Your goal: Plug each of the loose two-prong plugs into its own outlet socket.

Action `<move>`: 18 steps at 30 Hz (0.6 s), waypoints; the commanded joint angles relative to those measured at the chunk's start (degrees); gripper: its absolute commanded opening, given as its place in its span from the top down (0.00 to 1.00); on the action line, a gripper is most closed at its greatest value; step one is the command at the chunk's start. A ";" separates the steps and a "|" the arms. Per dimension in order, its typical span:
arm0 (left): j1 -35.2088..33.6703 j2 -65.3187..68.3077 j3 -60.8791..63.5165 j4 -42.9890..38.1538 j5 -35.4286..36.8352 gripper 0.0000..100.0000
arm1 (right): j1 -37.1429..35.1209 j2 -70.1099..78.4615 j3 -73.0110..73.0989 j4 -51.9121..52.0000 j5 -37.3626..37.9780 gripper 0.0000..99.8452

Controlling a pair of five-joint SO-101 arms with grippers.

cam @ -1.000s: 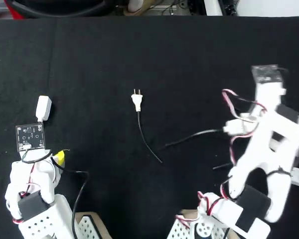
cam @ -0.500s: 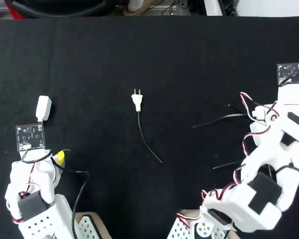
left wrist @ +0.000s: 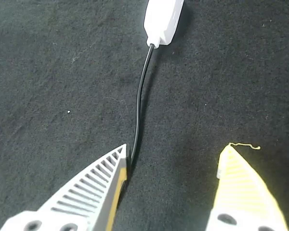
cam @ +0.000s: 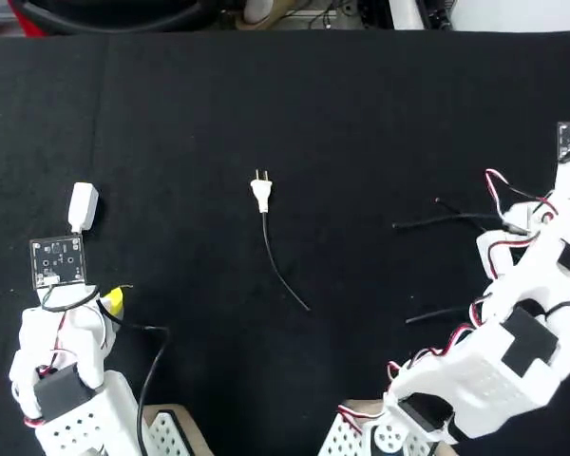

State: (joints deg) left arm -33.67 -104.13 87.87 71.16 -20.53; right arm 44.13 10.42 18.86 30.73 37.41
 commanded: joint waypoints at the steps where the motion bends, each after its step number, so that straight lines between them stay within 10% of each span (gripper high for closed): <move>1: -0.13 -0.18 -0.22 -0.79 -0.53 0.70 | 0.62 -1.27 -5.58 7.65 0.09 0.75; 18: -0.13 -0.18 -0.22 -0.70 -0.53 0.70 | -10.02 -16.66 -19.82 58.29 -0.09 0.70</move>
State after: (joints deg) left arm -33.67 -104.13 87.87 71.16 -20.53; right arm 39.56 0.04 4.00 77.49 37.41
